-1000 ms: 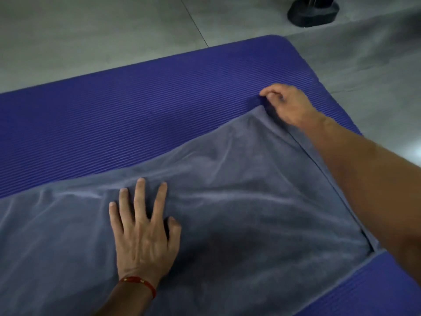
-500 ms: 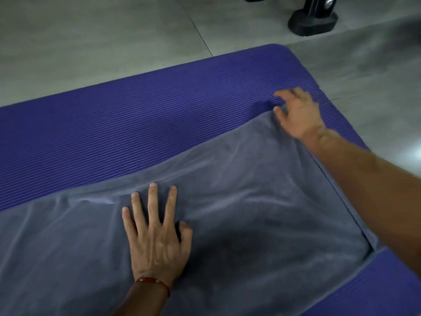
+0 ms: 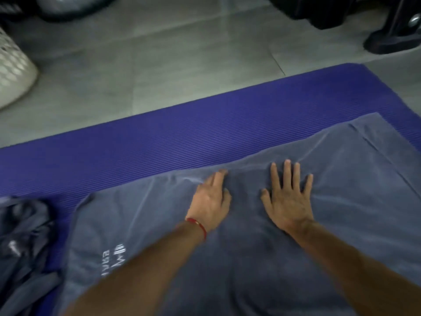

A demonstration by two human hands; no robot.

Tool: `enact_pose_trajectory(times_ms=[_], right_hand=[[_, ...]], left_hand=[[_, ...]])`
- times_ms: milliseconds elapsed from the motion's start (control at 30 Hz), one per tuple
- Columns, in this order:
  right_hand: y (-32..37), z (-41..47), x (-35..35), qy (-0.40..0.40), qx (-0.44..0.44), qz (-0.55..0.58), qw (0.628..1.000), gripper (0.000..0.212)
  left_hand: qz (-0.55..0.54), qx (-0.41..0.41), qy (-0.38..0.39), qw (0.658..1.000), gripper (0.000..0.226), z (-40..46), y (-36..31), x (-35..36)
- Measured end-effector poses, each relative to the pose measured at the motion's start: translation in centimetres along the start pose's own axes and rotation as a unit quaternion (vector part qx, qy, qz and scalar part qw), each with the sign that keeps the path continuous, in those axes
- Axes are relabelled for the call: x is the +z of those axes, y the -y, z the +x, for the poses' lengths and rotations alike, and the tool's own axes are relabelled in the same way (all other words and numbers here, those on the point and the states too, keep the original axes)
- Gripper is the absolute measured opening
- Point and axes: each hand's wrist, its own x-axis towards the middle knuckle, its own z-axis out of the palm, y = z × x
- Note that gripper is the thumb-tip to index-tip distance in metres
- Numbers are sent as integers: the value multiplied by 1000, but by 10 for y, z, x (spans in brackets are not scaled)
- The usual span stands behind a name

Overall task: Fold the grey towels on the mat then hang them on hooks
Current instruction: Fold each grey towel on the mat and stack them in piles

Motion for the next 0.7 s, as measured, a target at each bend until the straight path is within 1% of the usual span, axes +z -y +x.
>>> enact_pose_trajectory(times_ms=[33, 100, 167, 233, 267, 367, 467, 500, 533, 600, 633, 667, 700], right_hand=[[6, 2, -4, 4, 13, 3, 1000, 84], [25, 0, -11, -4, 21, 13, 1000, 85], [47, -7, -12, -9, 18, 31, 999, 82], [62, -17, -2, 16, 23, 28, 999, 83], [65, -22, 3, 16, 26, 23, 999, 82], [64, -25, 7, -4, 24, 10, 1000, 77], [64, -27, 3, -39, 11, 15, 999, 72], [65, -28, 2, -51, 5, 18, 999, 70], [65, -28, 2, -58, -1, 25, 998, 68], [64, -30, 1, -71, -5, 41, 997, 66], [64, -30, 1, -79, -6, 45, 996, 64], [63, -31, 2, -82, -7, 48, 995, 63], [63, -31, 1, -82, -9, 52, 995, 62]], left_hand=[[-3, -6, -26, 1000, 41, 8, 18, -12], [53, -54, -65, 995, 35, 22, 46, -31], [85, -111, -35, 990, 35, 31, 60, -40], [76, -135, 3, 988, 33, 38, 62, -40], [74, -129, 7, 989, 31, 42, 59, -39], [81, -68, 20, 994, 29, 58, 41, -29], [81, -59, 39, 994, 27, 75, 25, -21], [93, -59, 63, 992, 29, 81, 22, -19], [119, -49, 103, 986, 33, 85, 20, -20], [174, -14, 176, 969, 33, 98, 19, -24], [194, 0, 196, 961, 31, 104, 21, -27], [206, 5, 195, 959, 30, 110, 23, -31], [212, -3, 177, 961, 31, 116, 27, -33]])
